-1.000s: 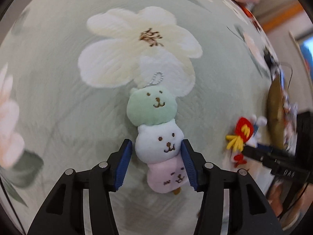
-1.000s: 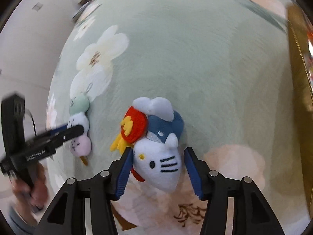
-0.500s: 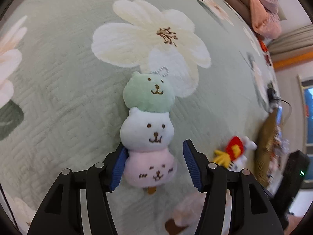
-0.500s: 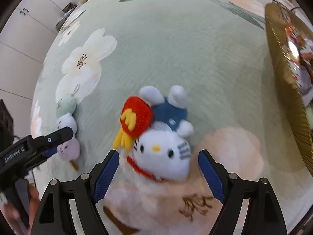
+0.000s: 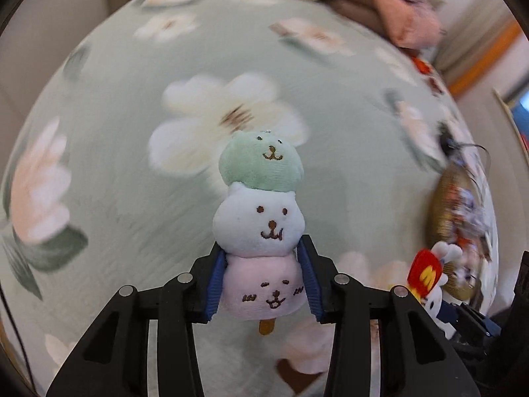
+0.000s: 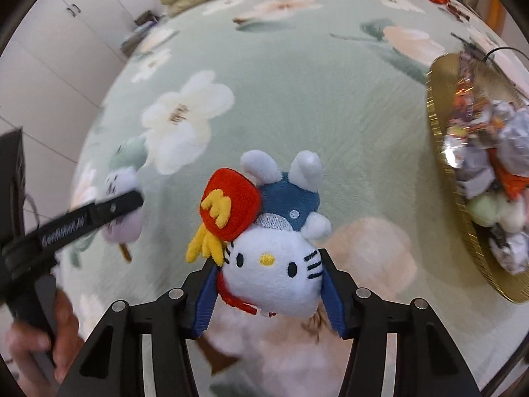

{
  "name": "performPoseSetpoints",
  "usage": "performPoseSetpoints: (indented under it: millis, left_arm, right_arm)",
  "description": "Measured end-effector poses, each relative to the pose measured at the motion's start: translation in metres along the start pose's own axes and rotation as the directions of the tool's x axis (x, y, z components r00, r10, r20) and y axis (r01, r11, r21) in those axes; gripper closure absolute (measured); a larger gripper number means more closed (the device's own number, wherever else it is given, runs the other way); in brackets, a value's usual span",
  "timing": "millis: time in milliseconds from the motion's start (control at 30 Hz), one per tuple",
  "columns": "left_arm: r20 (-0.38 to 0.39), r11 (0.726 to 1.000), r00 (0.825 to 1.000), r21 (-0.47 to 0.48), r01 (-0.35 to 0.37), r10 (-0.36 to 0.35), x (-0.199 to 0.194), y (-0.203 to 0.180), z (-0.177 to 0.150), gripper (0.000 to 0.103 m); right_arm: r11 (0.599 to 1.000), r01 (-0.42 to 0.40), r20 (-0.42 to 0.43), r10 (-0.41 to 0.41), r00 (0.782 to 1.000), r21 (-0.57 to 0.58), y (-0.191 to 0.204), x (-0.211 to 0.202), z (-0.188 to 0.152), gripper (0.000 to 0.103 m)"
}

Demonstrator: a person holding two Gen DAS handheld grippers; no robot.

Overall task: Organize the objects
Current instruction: 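Carry both plush toys over the golden plate and open both grippers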

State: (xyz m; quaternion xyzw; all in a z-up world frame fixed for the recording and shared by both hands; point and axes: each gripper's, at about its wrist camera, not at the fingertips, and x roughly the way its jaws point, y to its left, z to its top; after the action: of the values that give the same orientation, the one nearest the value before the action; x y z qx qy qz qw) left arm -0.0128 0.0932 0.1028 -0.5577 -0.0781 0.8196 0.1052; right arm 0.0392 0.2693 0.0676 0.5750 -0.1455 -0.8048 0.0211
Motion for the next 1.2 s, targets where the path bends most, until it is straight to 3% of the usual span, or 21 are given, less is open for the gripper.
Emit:
performPoseSetpoints:
  millis: [133,267,400,533,600,667,700,733,800,867,967,1200]
  left_arm:
    - [0.046,0.993,0.996,0.086,0.075,-0.079,-0.020,-0.051,0.014,0.064]
    - [0.070,0.969,0.977,0.162,0.189,-0.202,-0.033,-0.123,0.023,0.064]
    - [0.066,0.929,0.950,0.239,0.282,-0.305,-0.043,-0.189,0.021,0.064]
    - [0.027,0.890,0.940,0.332,0.311,-0.339,-0.036,-0.238,0.010,0.064]
    - [0.028,0.867,0.936,0.387,0.314,-0.351,-0.030,-0.260,0.005,0.063]
    - [0.011,0.857,0.931,0.397,0.330,-0.364,-0.021,-0.269,0.001,0.054]
    - [-0.019,0.855,0.933,0.395,0.337,-0.359,-0.009,-0.274,0.000,0.033]
    - [-0.039,0.859,0.940,0.396,0.325,-0.338,0.000,-0.276,-0.002,0.021]
    - [-0.082,0.876,0.954,0.381,0.296,-0.287,0.022,-0.274,-0.006,0.021]
    - [-0.123,0.896,0.960,0.344,0.281,-0.253,0.032,-0.266,-0.008,0.021]
    - [-0.128,0.913,0.958,0.294,0.284,-0.257,0.029,-0.242,-0.010,0.021]
    - [-0.114,0.965,0.980,0.193,0.180,-0.160,0.010,-0.156,-0.014,0.021]
  right_arm:
    - [1.000,0.000,0.065,-0.001,0.998,0.022,-0.018,-0.053,-0.007,0.049]
    - [0.992,0.052,0.167,-0.070,0.983,0.112,-0.056,-0.112,-0.005,0.049]
    - [0.964,0.137,0.276,-0.199,0.940,0.229,-0.110,-0.170,0.000,0.049]
    - [0.932,0.177,0.329,-0.282,0.901,0.316,-0.154,-0.205,0.008,0.048]
    - [0.922,0.176,0.338,-0.297,0.893,0.344,-0.171,-0.211,0.014,0.048]
    - [0.913,0.171,0.338,-0.304,0.891,0.370,-0.183,-0.208,0.019,0.048]
    - [0.912,0.164,0.340,-0.301,0.891,0.377,-0.191,-0.203,0.023,0.048]
    - [0.910,0.167,0.333,-0.303,0.893,0.378,-0.195,-0.198,0.024,0.041]
    - [0.898,0.223,0.254,-0.333,0.908,0.378,-0.206,-0.177,0.026,0.027]
    - [0.884,0.270,0.195,-0.362,0.911,0.380,-0.211,-0.160,0.021,0.027]
    - [0.891,0.250,0.177,-0.335,0.925,0.379,-0.212,-0.153,0.002,0.027]
    - [0.947,0.179,0.174,-0.230,0.958,0.266,-0.162,-0.145,-0.014,0.027]
